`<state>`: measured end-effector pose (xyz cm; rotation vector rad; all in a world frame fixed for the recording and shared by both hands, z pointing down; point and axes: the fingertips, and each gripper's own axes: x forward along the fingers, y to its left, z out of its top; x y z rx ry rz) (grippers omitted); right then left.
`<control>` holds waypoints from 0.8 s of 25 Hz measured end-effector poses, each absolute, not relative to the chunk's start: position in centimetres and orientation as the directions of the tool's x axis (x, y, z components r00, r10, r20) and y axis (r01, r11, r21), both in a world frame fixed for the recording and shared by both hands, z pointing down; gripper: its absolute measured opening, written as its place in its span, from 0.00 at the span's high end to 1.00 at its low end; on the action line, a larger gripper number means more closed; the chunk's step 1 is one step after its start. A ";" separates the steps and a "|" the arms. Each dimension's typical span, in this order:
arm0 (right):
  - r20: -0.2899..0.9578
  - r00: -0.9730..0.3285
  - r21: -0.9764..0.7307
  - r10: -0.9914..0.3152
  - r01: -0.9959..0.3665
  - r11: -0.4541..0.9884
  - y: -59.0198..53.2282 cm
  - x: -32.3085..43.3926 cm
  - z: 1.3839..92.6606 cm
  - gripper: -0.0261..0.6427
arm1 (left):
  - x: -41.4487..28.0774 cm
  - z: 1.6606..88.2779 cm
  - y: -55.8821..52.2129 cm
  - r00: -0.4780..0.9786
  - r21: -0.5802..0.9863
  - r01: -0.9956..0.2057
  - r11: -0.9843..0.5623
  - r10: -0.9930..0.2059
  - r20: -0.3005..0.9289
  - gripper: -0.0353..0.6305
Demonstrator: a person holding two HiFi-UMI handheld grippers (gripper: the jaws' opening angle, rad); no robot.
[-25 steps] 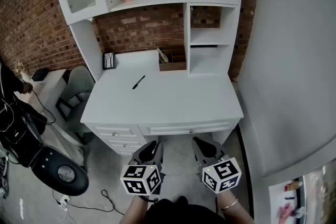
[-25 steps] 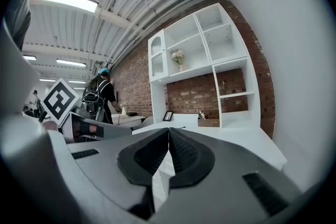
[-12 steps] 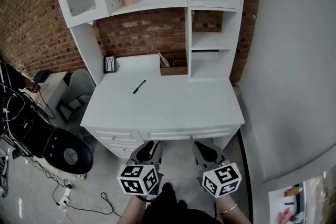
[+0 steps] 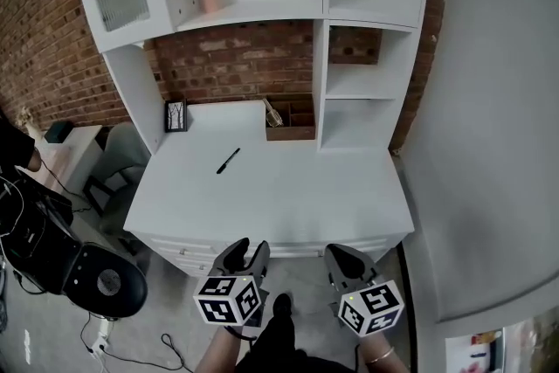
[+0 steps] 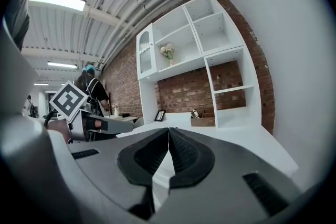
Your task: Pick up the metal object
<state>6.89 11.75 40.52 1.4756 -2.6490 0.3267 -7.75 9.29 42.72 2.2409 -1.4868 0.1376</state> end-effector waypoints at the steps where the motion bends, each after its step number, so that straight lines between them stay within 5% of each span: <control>1: 0.190 -0.525 -0.143 -0.830 -0.851 0.506 10.7 6.6 40.4 0.95 | -8.0 42.6 8.1 0.419 0.311 -0.894 -0.322 -0.848 0.324 0.72; 20: 0.248 -0.493 -0.171 -0.834 -0.870 0.463 -9.9 3.0 41.2 0.95 | -10.8 44.2 -15.2 0.441 0.323 -0.887 -0.332 -0.816 0.374 0.65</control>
